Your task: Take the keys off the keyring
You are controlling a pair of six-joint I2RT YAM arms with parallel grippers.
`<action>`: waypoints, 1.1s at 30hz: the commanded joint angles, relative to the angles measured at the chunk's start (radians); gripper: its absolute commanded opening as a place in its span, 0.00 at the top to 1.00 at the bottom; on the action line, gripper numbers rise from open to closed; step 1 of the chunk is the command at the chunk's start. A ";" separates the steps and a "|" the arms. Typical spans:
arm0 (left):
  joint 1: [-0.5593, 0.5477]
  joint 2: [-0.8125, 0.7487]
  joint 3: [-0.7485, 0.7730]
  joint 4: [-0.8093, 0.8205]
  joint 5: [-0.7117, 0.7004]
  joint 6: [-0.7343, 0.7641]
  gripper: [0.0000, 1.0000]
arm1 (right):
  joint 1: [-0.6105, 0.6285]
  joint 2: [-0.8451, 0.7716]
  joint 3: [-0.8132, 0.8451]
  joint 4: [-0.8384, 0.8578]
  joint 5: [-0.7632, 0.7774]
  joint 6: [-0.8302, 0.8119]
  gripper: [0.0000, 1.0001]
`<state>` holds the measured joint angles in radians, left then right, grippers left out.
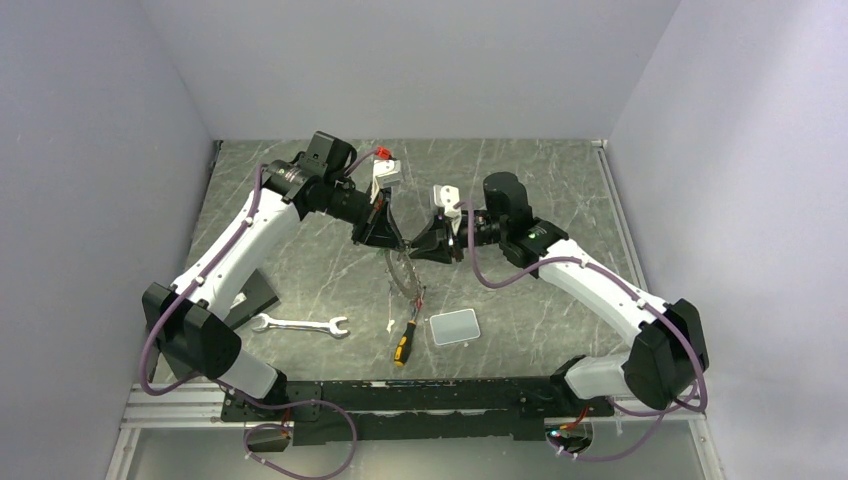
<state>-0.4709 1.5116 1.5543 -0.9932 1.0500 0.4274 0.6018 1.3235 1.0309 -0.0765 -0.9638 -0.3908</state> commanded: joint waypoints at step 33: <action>0.001 -0.021 0.010 -0.027 0.046 0.028 1.00 | 0.013 0.002 0.029 0.029 -0.079 -0.020 1.00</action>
<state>-0.4709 1.5120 1.5543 -1.0145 1.0611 0.4290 0.6113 1.3403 1.0309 -0.0692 -1.0241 -0.3996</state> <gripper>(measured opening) 0.020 0.014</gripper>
